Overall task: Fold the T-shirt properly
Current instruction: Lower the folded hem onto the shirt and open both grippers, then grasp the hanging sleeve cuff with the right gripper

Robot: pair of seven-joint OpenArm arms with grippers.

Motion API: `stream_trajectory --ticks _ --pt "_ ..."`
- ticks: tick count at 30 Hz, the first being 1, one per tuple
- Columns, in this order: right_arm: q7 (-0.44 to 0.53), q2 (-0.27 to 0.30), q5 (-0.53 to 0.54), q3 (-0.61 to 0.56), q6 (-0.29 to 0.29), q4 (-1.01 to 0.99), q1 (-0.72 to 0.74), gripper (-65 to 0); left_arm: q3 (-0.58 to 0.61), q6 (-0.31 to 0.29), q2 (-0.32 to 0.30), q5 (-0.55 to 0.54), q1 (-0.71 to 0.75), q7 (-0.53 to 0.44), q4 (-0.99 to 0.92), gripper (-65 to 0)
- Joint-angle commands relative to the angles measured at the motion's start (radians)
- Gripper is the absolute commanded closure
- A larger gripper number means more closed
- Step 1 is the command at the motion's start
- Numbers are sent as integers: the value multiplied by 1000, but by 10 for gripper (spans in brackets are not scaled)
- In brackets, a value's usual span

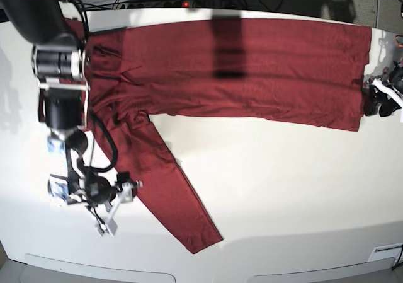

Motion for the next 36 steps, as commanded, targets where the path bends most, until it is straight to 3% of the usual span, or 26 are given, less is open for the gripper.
stream_trajectory --ticks 1,8,12,17,21,27,29,31,36 --pt "37 5 -24 3 -19 -27 57 -343 -8 -4 -25 -14 -9 -27 17 -296" --pt "191 -14 -177 3 -48 -303 150 -343 -8 -4 -25 -14 -9 -32 17 -296" --pt "255 -14 -206 3 -50 -400 151 -343 -8 -4 -25 -14 -9 -31 17 -296" --pt "270 -14 -206 3 -50 -458 150 -332 -8 -4 -25 -14 -9 -31 17 -296" --pt "245 -14 -206 3 -50 -459 142 -241 -8 -4 -25 -14 -9 -31 17 -296" --pt "245 -14 -204 3 -50 -459 140 0 -8 -4 -25 -14 -9 -31 17 -296" --pt "244 -17 -201 3 -50 -459 144 0 -8 -5 -25 -14 -9 -39 17 -296" --pt "241 -23 -202 3 -24 -459 147 0 -8 -4 -26 -14 -9 -46 17 -296" --pt "195 -61 -191 3 140 -436 148 0 -8 -4 -25 -14 -9 -53 17 -296"
